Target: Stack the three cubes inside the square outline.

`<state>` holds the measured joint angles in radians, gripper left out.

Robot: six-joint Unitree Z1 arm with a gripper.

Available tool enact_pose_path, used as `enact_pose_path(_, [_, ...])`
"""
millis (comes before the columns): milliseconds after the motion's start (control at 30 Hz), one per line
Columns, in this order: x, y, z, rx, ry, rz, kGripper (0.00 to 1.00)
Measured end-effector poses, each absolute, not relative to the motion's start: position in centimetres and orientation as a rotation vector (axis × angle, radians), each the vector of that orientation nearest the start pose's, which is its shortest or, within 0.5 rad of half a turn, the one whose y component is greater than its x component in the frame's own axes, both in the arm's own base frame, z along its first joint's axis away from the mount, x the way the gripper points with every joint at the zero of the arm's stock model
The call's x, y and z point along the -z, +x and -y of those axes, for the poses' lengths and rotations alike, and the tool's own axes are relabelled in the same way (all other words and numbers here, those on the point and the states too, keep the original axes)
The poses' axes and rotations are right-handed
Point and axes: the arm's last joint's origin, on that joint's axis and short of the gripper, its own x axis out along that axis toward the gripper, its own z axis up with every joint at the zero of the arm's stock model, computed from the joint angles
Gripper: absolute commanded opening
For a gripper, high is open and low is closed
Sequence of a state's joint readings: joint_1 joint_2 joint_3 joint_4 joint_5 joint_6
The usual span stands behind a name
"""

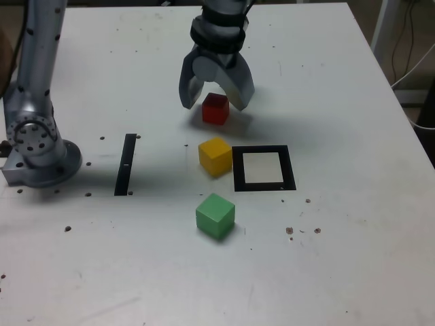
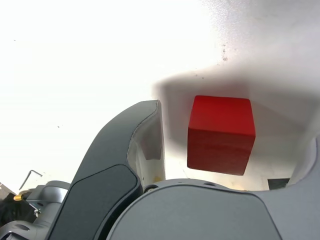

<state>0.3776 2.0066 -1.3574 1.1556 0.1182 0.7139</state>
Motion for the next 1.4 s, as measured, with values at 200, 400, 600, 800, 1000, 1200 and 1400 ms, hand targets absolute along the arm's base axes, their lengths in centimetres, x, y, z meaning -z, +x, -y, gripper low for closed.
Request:
enact_pose_path(200, [-20.6,30.6,-12.5,0.306,0.254,-1.829,0.9])
enact_pose_path(400, [-20.4,30.6,-12.5,0.29,0.245,-1.83,0.64])
enact_pose_path(600, [-20.3,30.9,-12.3,0.258,0.262,-1.827,0.37])
enact_pose_path(800, [-20.3,31.0,-12.1,0.262,0.269,-1.824,0.36])
enact_pose_path(1000, [-20.3,31.0,-12.1,0.265,0.268,-1.823,0.36])
enact_pose_path(1200, [-20.3,31.0,-12.1,0.265,0.267,-1.822,0.36])
enact_pose_path(1400, [-20.3,31.0,-12.1,0.266,0.265,-1.823,0.36])
